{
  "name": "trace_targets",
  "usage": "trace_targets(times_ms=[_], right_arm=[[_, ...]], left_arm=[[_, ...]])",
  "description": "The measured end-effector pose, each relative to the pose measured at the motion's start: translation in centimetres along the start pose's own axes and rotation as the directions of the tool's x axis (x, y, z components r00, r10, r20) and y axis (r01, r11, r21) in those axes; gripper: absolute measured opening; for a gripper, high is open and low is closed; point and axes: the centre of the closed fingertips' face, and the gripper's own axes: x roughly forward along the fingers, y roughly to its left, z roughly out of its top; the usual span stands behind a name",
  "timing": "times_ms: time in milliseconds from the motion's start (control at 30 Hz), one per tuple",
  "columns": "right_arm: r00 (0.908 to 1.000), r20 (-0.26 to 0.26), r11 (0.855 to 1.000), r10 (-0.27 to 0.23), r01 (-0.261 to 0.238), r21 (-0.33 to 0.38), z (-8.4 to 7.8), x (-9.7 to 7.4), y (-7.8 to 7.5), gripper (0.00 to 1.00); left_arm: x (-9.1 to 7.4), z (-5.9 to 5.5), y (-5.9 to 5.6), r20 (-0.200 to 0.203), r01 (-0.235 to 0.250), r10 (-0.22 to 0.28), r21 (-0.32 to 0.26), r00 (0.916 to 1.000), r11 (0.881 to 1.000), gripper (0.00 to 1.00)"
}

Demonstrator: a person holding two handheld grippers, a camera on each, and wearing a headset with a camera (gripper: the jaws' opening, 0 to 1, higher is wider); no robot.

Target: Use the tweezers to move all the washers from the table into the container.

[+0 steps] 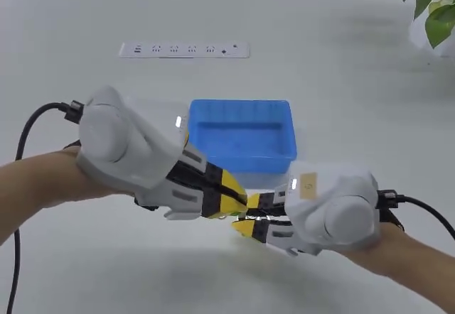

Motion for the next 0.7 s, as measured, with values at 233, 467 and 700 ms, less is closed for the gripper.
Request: trace_targets(times_ms=[233,467,700], right_arm=[[0.9999,0.014,1.000,0.004,-0.004,0.025,0.1,0.0,-0.1,0.09],[0.9994,0.033,0.999,0.004,-0.006,0.052,0.3,0.1,0.1,0.09],[0.9994,0.033,0.998,0.005,-0.007,0.070,0.5,0.0,0.1,0.09]], left_arm=[[-0.2,-0.1,0.4,0.001,-0.030,0.030,-0.046,0.9996,0.999,0.08],[-1.1,-0.5,0.2,-0.022,-0.065,0.065,-0.032,0.9977,0.997,0.08],[-2.6,-1.5,0.1,-0.023,-0.150,0.149,-0.074,0.9886,0.986,0.14]])
